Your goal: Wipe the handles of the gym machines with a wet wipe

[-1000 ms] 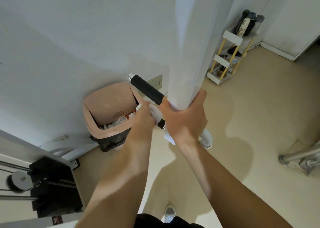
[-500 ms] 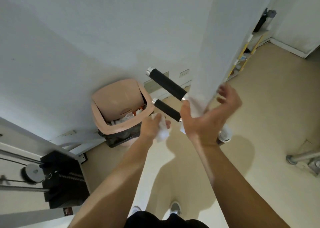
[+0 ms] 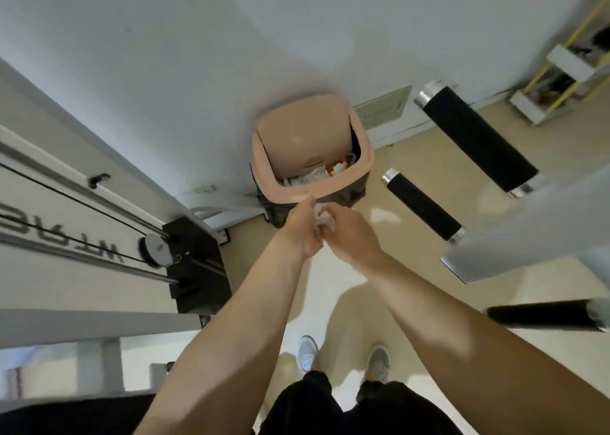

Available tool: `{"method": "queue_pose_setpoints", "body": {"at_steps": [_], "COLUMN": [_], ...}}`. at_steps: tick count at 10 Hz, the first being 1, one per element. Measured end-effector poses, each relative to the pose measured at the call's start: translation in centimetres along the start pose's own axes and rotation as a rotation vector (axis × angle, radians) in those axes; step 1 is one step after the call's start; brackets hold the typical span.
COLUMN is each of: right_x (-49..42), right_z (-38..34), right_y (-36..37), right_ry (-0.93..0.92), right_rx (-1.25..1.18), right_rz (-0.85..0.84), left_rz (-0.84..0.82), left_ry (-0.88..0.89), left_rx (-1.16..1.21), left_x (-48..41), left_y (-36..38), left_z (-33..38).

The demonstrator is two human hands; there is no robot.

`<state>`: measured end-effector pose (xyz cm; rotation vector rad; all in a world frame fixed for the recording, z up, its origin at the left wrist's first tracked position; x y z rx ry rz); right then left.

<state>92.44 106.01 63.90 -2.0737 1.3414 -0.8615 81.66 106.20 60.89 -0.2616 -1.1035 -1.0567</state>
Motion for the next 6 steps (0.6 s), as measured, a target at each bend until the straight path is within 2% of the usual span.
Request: {"method": "queue_pose_setpoints", "body": {"at_steps": [1, 2, 3, 4, 5, 6], "right_x": [-5.1, -12.0, -18.6, -21.6, -20.5, -18.4], "right_z": [1.7, 1.8, 0.1, -1.1, -0.8, -1.2], "right_y": [2.5, 2.8, 1.8, 2.4, 3.6, 3.1], "right_ry": [0.174, 0.288, 0.349, 0.388, 0.383, 0.351], "right_rx": [-0.041, -0.122, -0.275, -0.218, -0.103, 0.001], "right_rz": [-0.15, -0.115, 0.091, 0.066, -0.041, -0.049], "left_rz": [-0.001, 0.197, 0.28, 0.351, 0.386, 0.395], "left_ry": [0.034, 0.101, 0.162, 0.201, 0.265, 0.295], "left_rx": [-0.168, -0.216, -0.199, -0.209, -0.341, -0.511], "left_x": [-2.8, -5.8, -9.4, -10.2, -9.4, -8.3], "left_y": [-1.6, -3.6, -5.8, -7.8, -9.2, -9.4], "left_z": [1.5, 4.1, 7.0, 9.1, 10.6, 12.0]}}
Point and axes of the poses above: each hand's wrist, its own x-axis away from the middle knuckle, its own y-axis out of the palm, z = x × y, the point moved 2 cm from there along -x, towards the middle knuckle, and after that the axes turned 4 degrees about -x, right-handed, at the moved point
